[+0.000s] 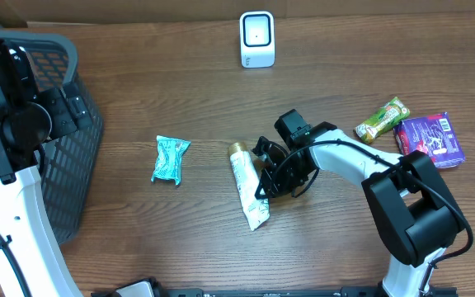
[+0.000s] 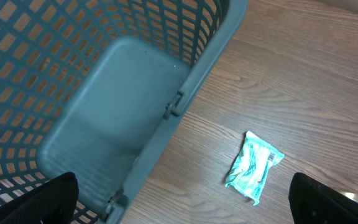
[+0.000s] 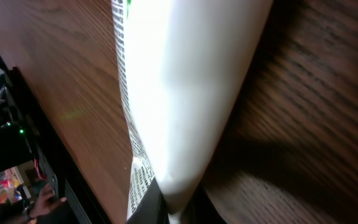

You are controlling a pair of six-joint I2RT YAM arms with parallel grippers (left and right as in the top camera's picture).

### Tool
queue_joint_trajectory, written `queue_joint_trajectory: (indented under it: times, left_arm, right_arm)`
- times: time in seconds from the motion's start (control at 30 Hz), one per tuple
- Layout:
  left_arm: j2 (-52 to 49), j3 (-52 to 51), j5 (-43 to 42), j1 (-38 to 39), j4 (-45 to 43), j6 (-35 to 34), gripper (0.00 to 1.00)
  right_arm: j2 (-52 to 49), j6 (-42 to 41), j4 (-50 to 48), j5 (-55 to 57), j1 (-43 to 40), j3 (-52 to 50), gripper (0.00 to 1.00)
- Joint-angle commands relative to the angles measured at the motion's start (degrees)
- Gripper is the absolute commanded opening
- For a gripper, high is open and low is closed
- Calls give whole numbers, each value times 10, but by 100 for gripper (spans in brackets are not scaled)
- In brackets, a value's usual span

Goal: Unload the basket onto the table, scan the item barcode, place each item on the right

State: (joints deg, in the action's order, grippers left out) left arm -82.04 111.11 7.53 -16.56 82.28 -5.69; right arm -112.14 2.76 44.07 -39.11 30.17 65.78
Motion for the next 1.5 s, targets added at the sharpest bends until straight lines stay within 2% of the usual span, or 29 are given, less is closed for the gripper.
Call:
queue_joint_trajectory:
  times: [0.0,0.1,0.13,0.17,0.2,0.27,0.4,0.53,0.63,0.77,0.9,1.07,1.3,1.47]
  left_arm:
    - [-2,10,-3,-2,-2,-7,100]
    - [-2,10,-3,-2,-2,-7,100]
    - [-2,10,-3,-2,-2,-7,99]
    - [-2,10,-3,-2,-2,-7,100]
    - [-2,10,-3,-2,-2,-7,100]
    - [-2,10,-3,-1,-2,-7,99]
    - [-2,10,-3,-2,-2,-7,99]
    - [-2,10,-3,-2,-2,-7,99]
    - [-2,10,-3,-2,-1,-7,100]
    - [-2,10,-3,-2,-1,-7,99]
    - [-2,10,-3,-2,-1,-7,99]
    - [-2,10,-3,-2,-1,-7,99]
    - [-2,10,-3,-2,-1,-7,100]
    - [-2,10,-3,-2,-1,-7,99]
  right_arm:
    - [-20,-13,21,96,-37,29,4]
    - [-20,-13,30,112,-61,54,4]
    - [-20,-13,29,117,-68,56,29]
    - [-20,-13,28,120,-73,57,50]
    - [-20,-13,28,124,-78,57,60]
    - [-20,-13,30,125,-79,57,73]
    - [-20,-13,26,125,-69,57,89]
    - [-20,-16,9,126,-48,55,96]
    - [-26,-65,-15,151,-37,54,99]
    - [-45,-147,-43,200,-31,54,98]
    - [-75,-195,-65,222,-31,54,86]
    - [-106,-195,-74,220,-31,37,74]
    - [-115,-195,-80,178,-31,7,46]
    - [-115,-195,-50,163,-32,7,37]
